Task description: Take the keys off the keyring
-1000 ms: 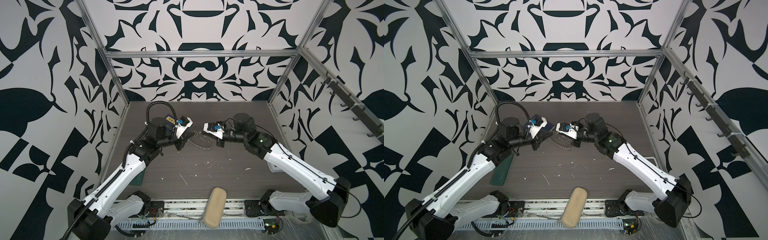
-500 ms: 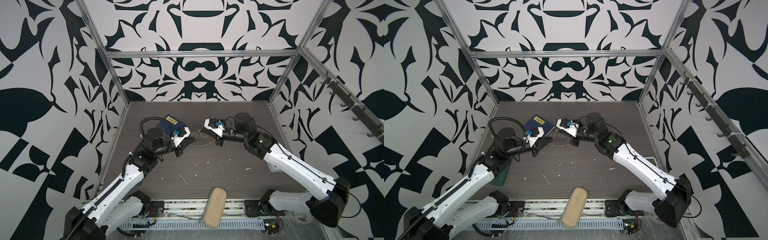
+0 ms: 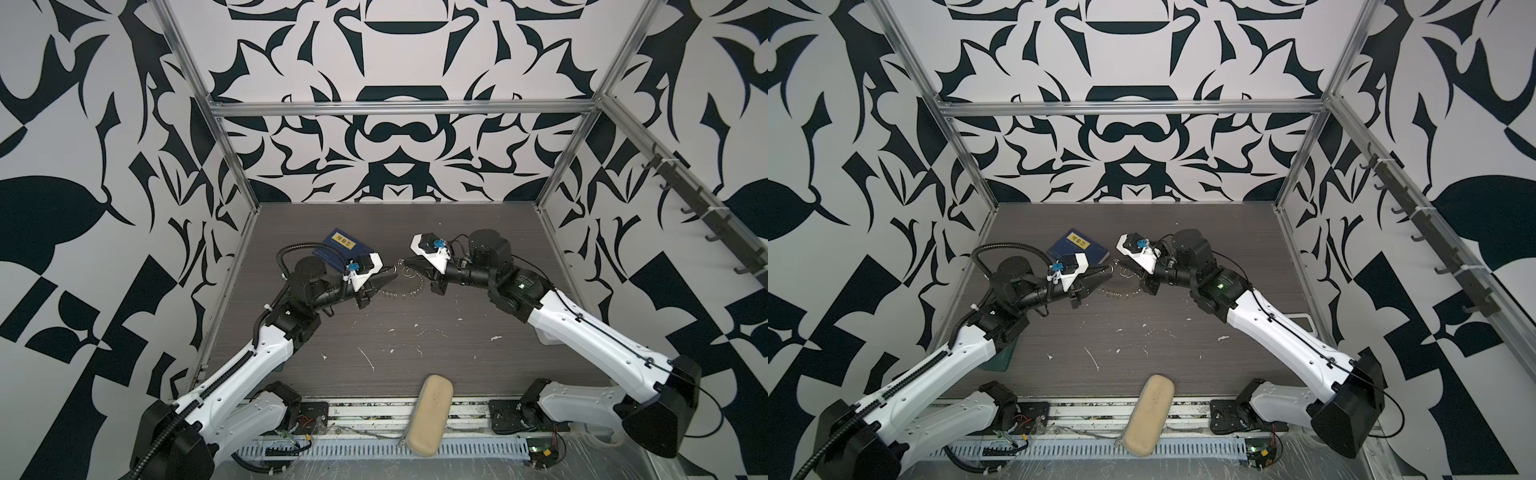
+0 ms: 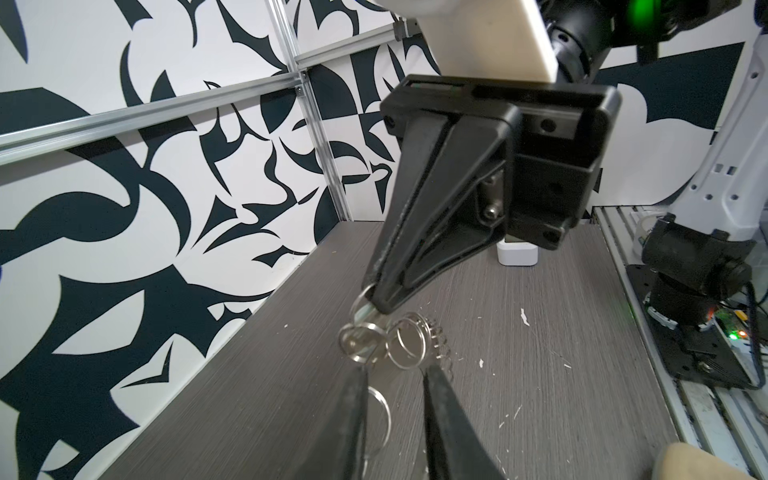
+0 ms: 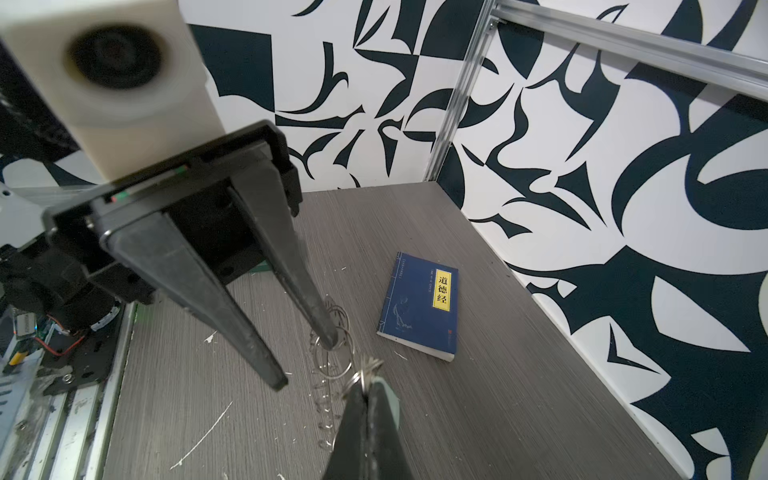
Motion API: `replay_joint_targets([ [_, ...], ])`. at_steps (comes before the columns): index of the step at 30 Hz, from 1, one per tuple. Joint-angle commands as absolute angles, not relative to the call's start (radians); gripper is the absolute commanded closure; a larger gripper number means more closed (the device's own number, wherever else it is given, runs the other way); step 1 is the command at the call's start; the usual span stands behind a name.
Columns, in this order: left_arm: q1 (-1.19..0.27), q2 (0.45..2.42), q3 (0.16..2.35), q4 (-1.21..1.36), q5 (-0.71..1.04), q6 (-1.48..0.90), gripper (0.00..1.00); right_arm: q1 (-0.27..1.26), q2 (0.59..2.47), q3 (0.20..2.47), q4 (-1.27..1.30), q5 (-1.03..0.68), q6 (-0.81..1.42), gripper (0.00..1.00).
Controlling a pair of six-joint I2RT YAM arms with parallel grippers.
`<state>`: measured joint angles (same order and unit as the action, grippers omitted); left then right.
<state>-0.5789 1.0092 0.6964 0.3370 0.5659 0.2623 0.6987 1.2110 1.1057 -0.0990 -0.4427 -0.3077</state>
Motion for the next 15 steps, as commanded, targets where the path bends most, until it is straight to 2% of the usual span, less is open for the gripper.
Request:
replay_joint_targets([
  [1, -0.592, 1.027, 0.727, 0.368, 0.575, 0.261, 0.72, 0.7, 1.171, 1.117, -0.02, -0.43, -0.268, 1.0],
  [15, -0.679, 1.099, 0.749, 0.466, 0.33, 0.266, 0.7, 0.709, 1.155, 1.094, -0.005, -0.415, -0.233, 1.0],
])
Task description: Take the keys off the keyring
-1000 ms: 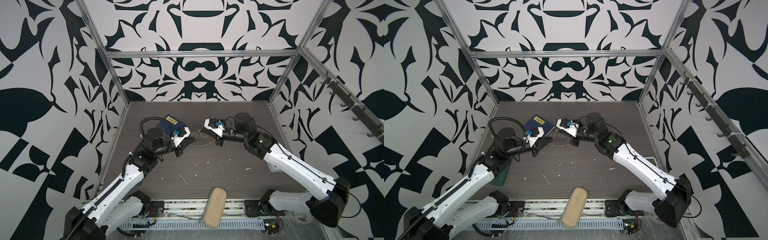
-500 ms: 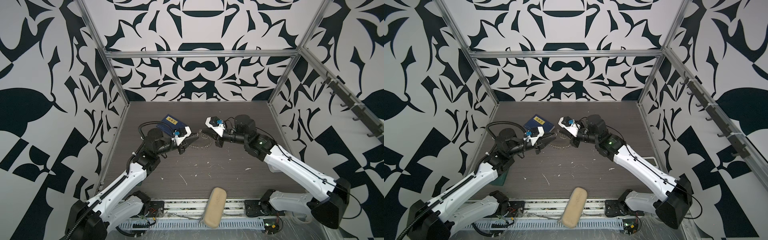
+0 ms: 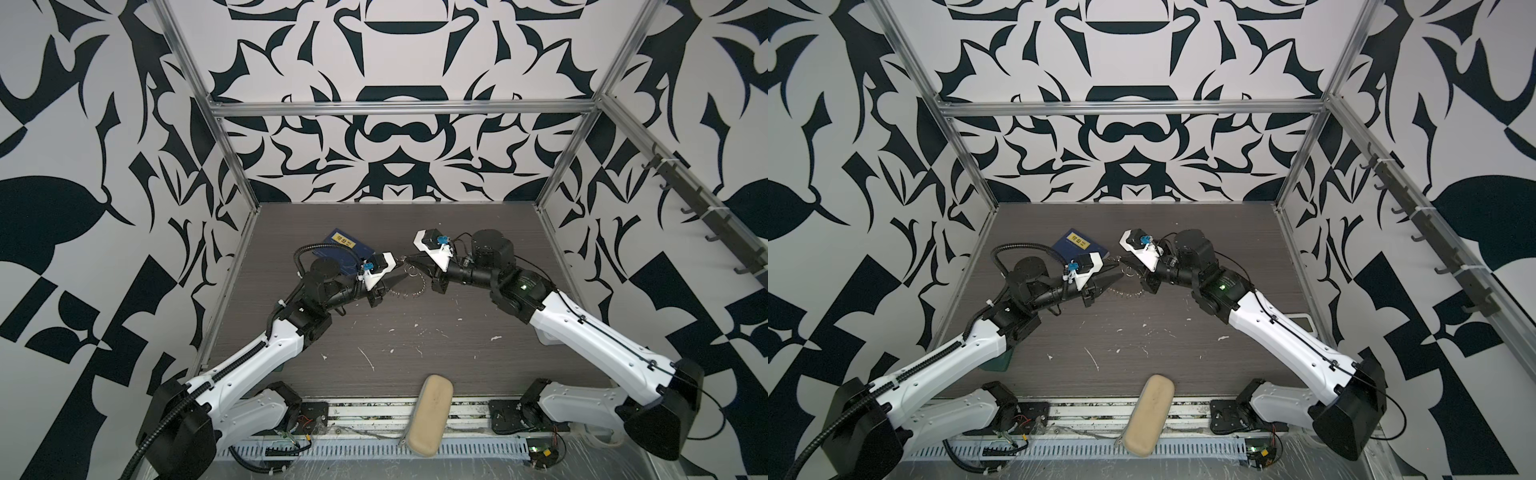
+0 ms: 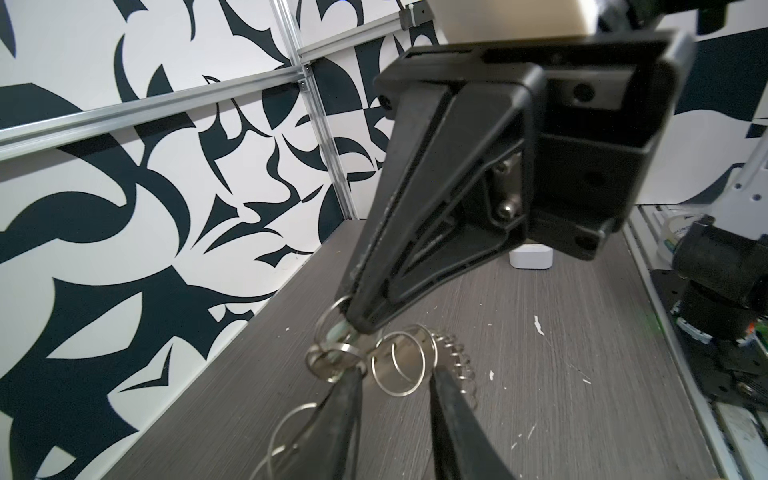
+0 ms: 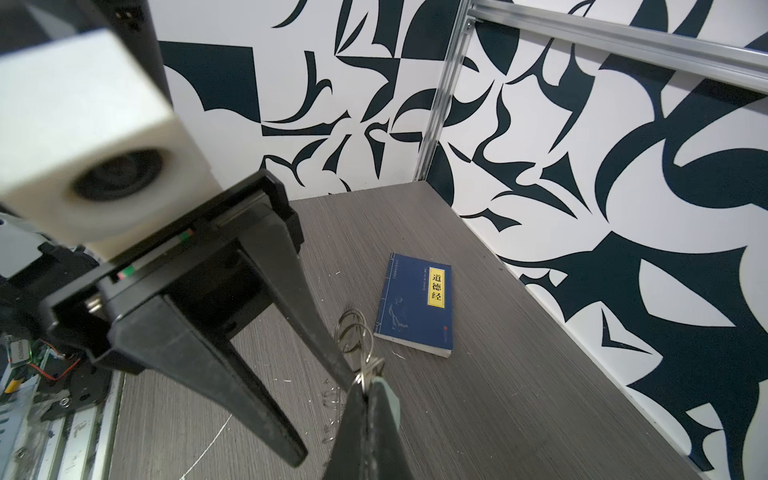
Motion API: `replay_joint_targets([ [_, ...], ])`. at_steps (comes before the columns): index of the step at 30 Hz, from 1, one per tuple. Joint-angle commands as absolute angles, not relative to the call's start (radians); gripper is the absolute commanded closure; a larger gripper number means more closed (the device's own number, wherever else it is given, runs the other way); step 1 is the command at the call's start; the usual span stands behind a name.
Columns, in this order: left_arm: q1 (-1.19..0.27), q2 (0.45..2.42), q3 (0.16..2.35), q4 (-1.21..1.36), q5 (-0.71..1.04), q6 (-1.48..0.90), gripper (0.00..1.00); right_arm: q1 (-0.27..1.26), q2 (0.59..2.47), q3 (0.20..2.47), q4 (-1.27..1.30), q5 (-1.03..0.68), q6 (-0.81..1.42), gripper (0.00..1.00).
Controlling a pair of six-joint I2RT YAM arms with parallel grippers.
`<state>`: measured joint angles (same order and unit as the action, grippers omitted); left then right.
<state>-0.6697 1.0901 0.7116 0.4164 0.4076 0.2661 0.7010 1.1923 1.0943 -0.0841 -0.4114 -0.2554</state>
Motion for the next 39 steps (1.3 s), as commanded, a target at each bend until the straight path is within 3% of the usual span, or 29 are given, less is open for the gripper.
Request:
replay_joint_targets([
  [1, -0.681, 1.101, 0.75, 0.466, 0.314, 0.266, 0.7, 0.709, 1.154, 1.095, -0.006, -0.413, -0.235, 1.0],
  [7, -0.702, 1.104, 0.758, 0.467, 0.202, 0.265, 0.71, 0.709, 1.143, 1.089, -0.008, -0.409, -0.235, 1.0],
  [11, -0.707, 1.113, 0.764, 0.477, 0.194, 0.264, 0.77, 0.71, 1.142, 1.086, -0.006, -0.417, -0.236, 1.0],
  [14, -0.707, 1.109, 0.763, 0.484, 0.202, 0.267, 0.85, 0.711, 1.14, 1.084, -0.01, -0.419, -0.24, 1.0],
  [16, -0.707, 1.103, 0.764, 0.479, 0.21, 0.267, 0.98, 0.71, 1.135, 1.084, -0.017, -0.407, -0.246, 1.0],
  [17, -0.707, 1.097, 0.764, 0.468, 0.21, 0.272, 1.0, 0.71, 1.133, 1.084, -0.022, -0.399, -0.25, 1.0],
  [23, -0.706, 1.044, 0.753, 0.412, 0.21, 0.318, 1.0, 0.709, 1.111, 1.084, -0.07, -0.331, -0.27, 1.0],
  [31, -0.587, 1.0, 0.682, 0.567, 0.481, 0.219, 1.0, 0.709, 1.106, 1.062, -0.104, -0.314, -0.268, 1.0],
  [39, -0.554, 1.008, 0.681, 0.616, 0.525, 0.148, 1.0, 0.709, 1.083, 1.04, -0.083, -0.337, -0.289, 1.0],
])
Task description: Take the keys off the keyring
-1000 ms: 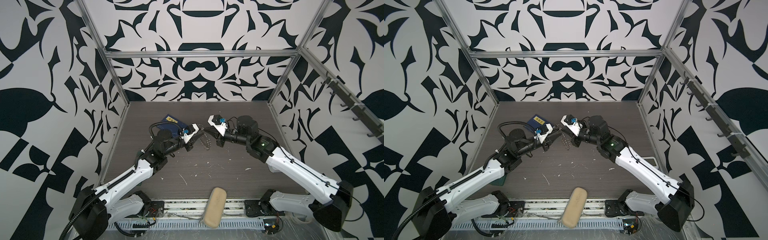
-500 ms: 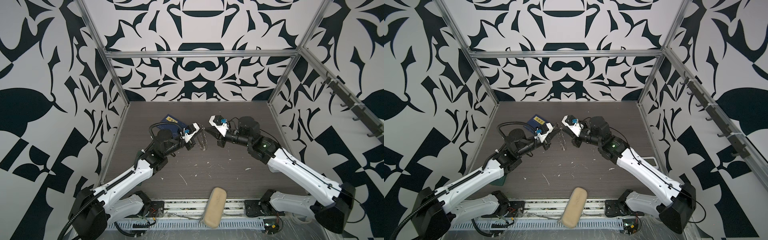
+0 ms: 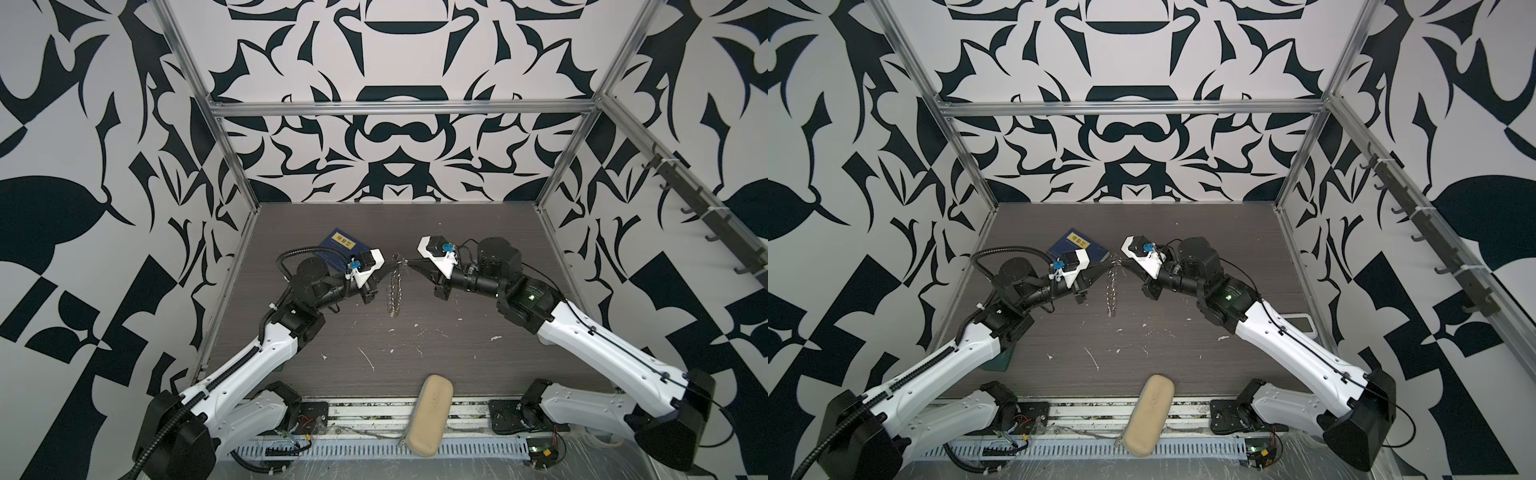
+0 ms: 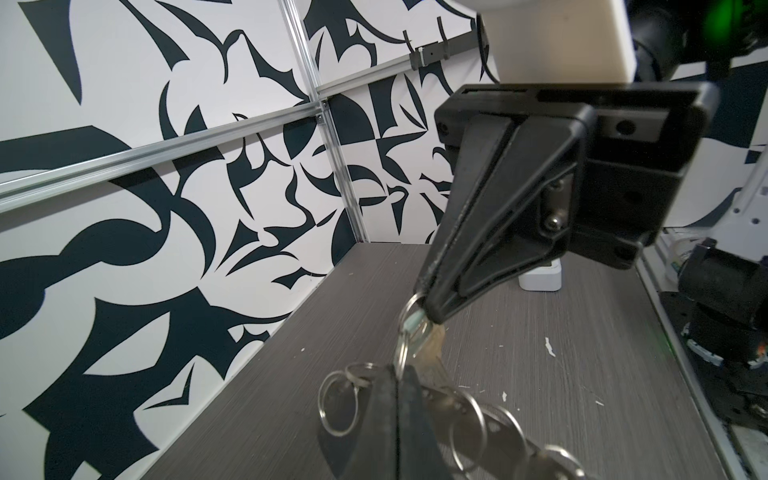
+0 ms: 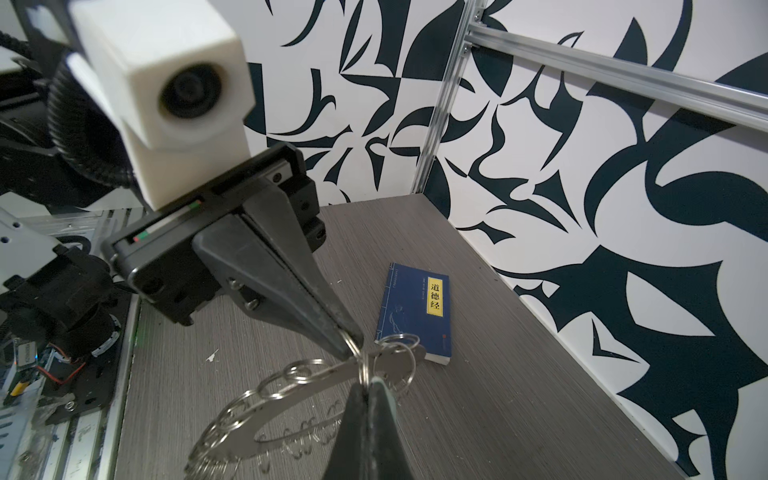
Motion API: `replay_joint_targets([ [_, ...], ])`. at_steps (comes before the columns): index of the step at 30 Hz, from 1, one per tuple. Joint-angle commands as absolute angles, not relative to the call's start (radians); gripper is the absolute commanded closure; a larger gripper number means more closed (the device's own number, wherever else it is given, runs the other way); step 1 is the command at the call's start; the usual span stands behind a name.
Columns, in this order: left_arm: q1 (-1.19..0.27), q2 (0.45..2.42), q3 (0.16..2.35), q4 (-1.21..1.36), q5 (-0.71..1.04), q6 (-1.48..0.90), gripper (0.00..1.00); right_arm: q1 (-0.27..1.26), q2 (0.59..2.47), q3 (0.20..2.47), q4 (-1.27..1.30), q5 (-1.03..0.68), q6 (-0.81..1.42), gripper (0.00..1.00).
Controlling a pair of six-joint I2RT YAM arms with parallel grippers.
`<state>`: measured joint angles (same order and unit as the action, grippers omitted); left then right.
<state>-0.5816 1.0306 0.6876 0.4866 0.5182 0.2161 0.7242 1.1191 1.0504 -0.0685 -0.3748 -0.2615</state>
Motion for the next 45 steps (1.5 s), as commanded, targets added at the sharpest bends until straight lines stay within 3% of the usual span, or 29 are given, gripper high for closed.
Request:
replay_joint_targets([
  [1, -0.55, 1.01, 0.679, 0.63, 0.527, 0.134, 1.0, 0.709, 1.079, 1.034, -0.078, -0.341, -0.293, 1.0],
  [21, -0.492, 1.052, 0.584, 1.023, 0.604, -0.072, 1.0, 0.693, 1.087, 1.04, -0.056, -0.368, -0.216, 1.0],
  [32, -0.492, 1.027, 0.735, 0.57, 0.519, -0.035, 1.0, 0.698, 1.071, 1.042, -0.02, -0.485, -0.323, 1.0],
  [45, -0.547, 1.055, 0.879, 0.218, 0.342, -0.005, 1.0, 0.784, 1.147, 1.139, -0.087, -0.382, -0.408, 1.0],
])
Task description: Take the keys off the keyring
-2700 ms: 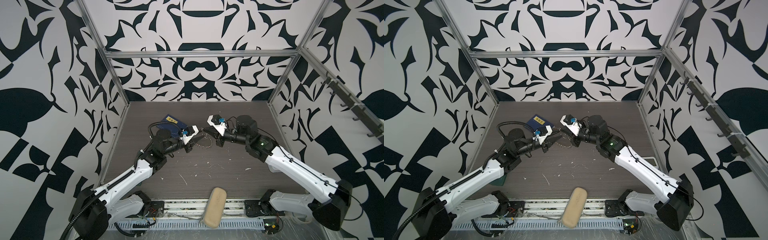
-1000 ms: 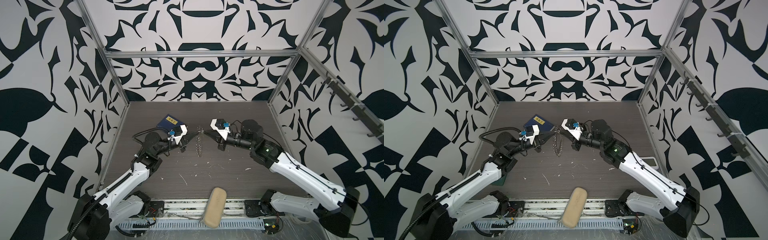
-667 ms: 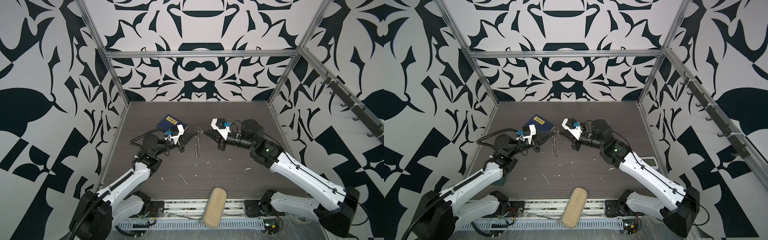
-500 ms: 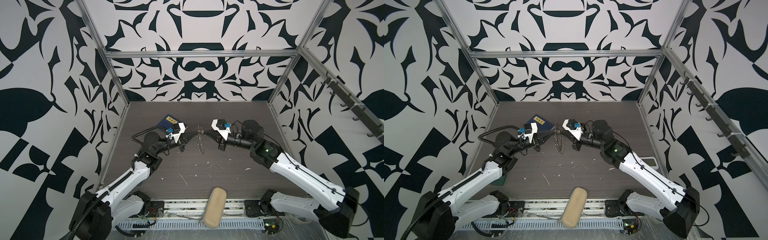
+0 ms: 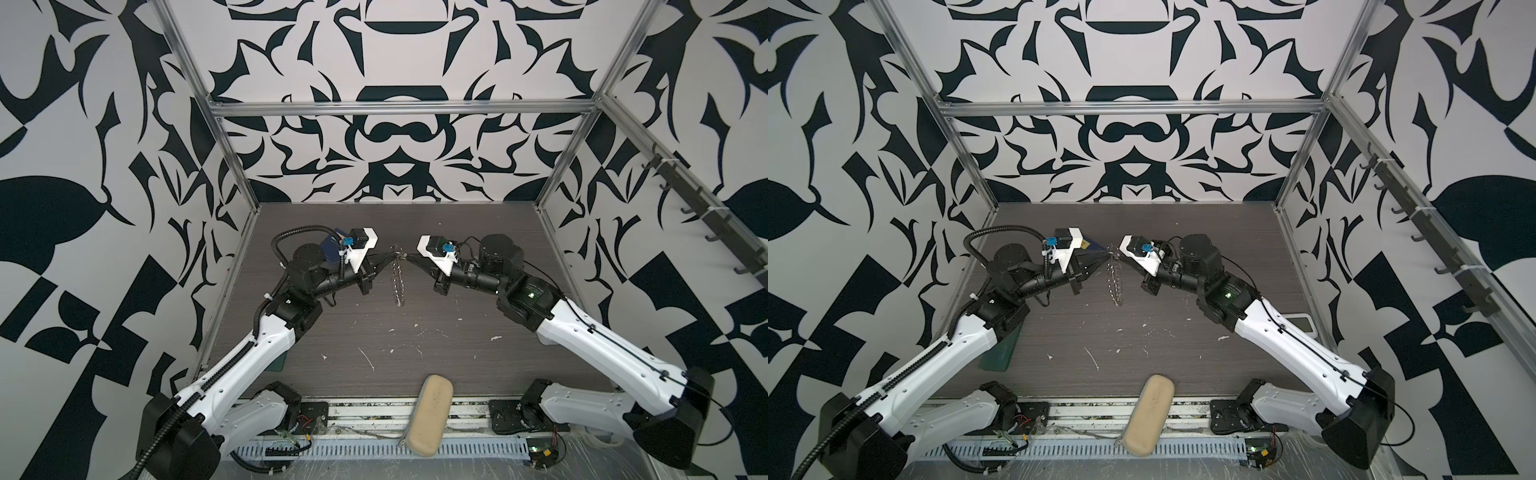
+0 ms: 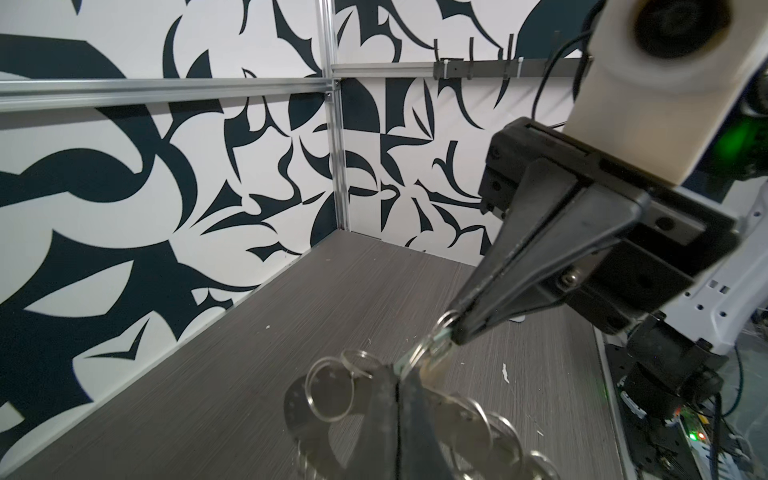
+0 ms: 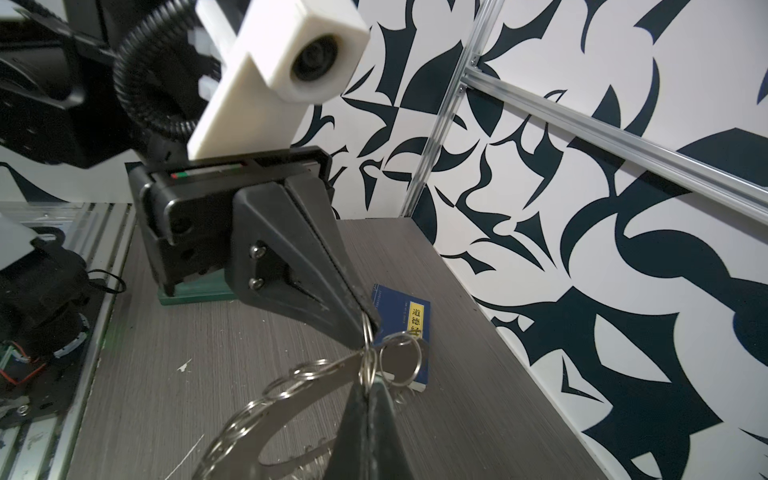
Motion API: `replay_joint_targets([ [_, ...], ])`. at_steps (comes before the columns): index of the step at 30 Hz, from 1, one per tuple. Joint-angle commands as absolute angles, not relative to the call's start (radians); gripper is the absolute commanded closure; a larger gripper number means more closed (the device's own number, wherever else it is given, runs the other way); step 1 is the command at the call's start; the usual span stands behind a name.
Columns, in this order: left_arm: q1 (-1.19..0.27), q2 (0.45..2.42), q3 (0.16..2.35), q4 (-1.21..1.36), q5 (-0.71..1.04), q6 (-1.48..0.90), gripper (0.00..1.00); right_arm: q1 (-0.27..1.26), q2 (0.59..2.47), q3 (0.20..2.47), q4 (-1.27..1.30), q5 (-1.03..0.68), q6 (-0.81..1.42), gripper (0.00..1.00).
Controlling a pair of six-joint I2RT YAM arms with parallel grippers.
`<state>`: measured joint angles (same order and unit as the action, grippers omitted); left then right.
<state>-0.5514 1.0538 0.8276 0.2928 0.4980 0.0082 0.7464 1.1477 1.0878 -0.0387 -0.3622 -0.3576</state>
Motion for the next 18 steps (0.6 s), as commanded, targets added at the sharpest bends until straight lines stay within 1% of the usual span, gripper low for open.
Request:
replay_joint_targets([
  [1, -0.554, 1.059, 0.889, 0.197, 0.328, -0.002, 1.0, 0.789, 1.154, 1.147, -0.089, -0.378, -0.41, 1.0],
  [12, -0.608, 1.085, 0.913, 0.172, 0.291, 0.028, 1.0, 0.822, 1.2, 1.181, -0.043, -0.384, -0.378, 1.0],
  [18, -0.627, 1.095, 0.914, 0.197, 0.299, 0.035, 1.0, 0.83, 1.223, 1.189, -0.041, -0.414, -0.37, 1.0],
])
